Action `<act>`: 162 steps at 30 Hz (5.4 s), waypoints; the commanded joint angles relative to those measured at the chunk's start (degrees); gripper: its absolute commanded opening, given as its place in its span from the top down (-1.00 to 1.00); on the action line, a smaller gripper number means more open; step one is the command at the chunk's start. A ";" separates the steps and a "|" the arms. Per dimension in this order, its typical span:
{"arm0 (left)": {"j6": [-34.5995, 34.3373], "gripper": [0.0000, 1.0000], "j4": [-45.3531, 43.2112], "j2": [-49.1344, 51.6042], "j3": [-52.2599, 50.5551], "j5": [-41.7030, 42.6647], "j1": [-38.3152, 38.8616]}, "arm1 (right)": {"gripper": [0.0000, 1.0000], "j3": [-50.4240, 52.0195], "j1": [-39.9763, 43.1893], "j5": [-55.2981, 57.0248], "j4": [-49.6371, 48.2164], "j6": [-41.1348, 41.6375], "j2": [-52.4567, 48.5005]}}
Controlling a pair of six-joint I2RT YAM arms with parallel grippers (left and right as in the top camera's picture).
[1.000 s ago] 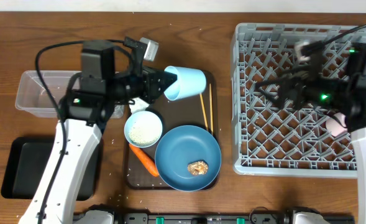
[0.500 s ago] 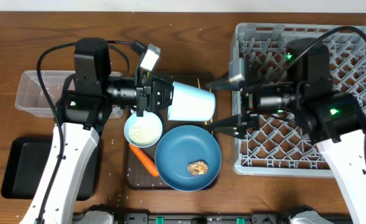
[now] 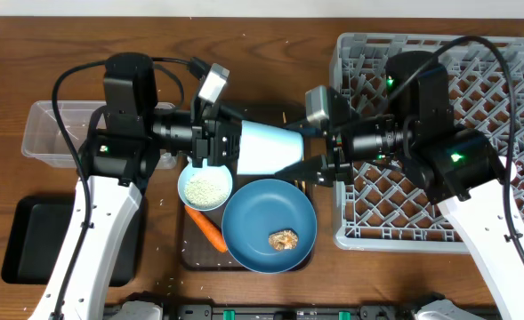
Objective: Sort waste into correct bins and load items into the dishwasher rack
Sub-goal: 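Grasp the blue cup with the left gripper and pass to right gripper, then place the blue cup in the dish rack with the right gripper, then grasp the tissue and yellow wrapper with the left gripper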
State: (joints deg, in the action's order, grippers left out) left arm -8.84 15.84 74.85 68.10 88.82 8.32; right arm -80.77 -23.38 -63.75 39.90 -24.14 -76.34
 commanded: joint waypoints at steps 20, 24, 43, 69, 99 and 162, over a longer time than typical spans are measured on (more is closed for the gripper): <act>-0.04 -0.84 -0.66 -0.74 0.61 -15.87 -2.51 | -0.04 0.22 44.35 58.23 23.76 41.18 11.45; -0.02 -0.84 0.55 -0.74 0.59 -15.87 -2.51 | -0.04 0.22 50.77 59.21 24.68 43.91 7.15; -0.02 -0.84 1.90 -0.74 0.59 -16.04 -2.51 | -0.01 0.22 70.07 55.93 16.04 54.16 -16.72; 0.02 -0.84 6.23 -0.74 0.59 -24.41 -2.51 | -0.43 -4.72 71.67 42.91 10.80 55.58 -11.93; -4.11 -0.67 41.70 -0.46 -4.33 -81.85 14.93 | -0.67 -4.24 38.91 22.23 13.29 32.44 -0.57; -3.19 0.88 -7.32 22.73 -11.89 -97.02 7.72 | -0.62 -4.24 24.11 39.95 21.03 32.17 -6.78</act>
State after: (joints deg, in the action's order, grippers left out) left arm -12.32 8.34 101.80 55.20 -9.23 15.55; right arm -84.90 1.26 -23.75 60.69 8.67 -83.00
